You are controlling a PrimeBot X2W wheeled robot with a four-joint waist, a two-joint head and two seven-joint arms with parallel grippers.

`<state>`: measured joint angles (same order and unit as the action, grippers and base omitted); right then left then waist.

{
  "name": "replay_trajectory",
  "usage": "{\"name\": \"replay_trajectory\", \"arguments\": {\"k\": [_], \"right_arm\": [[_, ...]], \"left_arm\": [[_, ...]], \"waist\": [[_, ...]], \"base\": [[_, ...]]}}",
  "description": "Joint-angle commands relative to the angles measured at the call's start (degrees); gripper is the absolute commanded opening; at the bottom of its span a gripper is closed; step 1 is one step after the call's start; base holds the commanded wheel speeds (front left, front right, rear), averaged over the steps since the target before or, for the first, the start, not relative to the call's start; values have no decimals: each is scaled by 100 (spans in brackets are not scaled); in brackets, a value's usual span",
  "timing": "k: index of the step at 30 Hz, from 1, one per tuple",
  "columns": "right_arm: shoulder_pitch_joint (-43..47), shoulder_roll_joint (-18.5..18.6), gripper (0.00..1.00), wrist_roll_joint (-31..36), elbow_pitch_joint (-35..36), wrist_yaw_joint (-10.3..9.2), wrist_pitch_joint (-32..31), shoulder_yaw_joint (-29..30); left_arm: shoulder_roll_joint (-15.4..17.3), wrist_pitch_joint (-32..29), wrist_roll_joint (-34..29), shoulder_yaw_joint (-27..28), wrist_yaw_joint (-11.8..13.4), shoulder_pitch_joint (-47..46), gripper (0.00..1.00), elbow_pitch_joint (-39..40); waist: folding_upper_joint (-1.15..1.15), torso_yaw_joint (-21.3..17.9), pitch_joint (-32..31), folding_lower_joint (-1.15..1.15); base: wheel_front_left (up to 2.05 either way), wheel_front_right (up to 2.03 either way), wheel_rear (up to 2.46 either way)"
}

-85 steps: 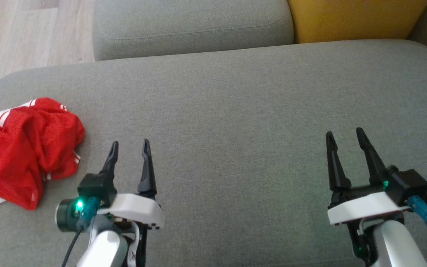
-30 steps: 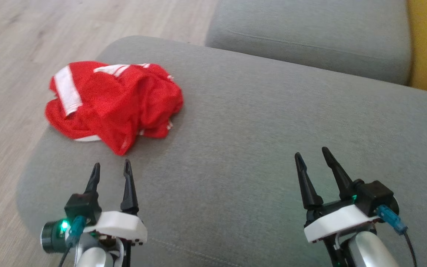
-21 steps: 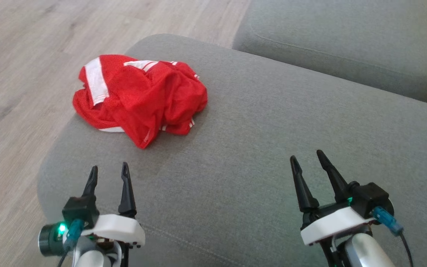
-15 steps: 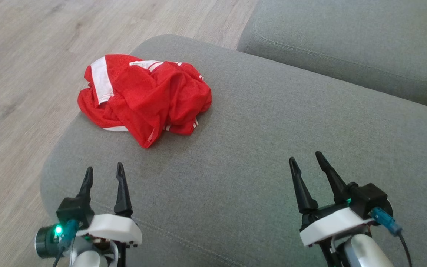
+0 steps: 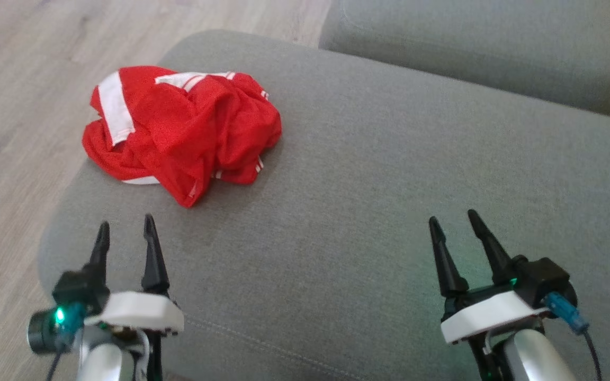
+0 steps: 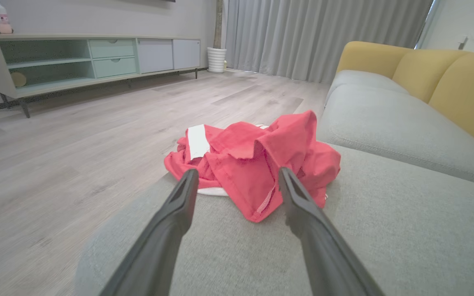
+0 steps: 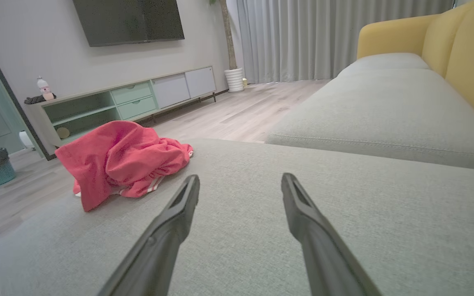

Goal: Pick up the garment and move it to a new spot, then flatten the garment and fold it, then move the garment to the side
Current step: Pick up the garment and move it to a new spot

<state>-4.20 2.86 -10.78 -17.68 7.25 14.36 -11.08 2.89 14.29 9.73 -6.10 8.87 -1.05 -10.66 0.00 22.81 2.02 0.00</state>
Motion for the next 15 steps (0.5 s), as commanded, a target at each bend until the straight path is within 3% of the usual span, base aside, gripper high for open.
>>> {"name": "replay_trajectory", "arguments": {"k": [1, 10, 15], "right_arm": [[-282, 2, 100, 53, 215, 24, 63, -64], [-512, 2, 100, 212, 346, 24, 63, 144], [-634, 2, 100, 289, 403, 24, 58, 173]], "left_arm": [[32, 71, -26, 228, -47, -428, 100, 229], [436, 54, -174, 198, -505, -1324, 100, -463], [730, -300, -172, 227, -650, -2047, 100, -987]], "waist": [[0, -130, 143, 0], [0, -584, 639, 0], [0, -792, 936, 0]], "base": [[0, 0, 0], [0, 0, 0], [0, 0, 0]]}}
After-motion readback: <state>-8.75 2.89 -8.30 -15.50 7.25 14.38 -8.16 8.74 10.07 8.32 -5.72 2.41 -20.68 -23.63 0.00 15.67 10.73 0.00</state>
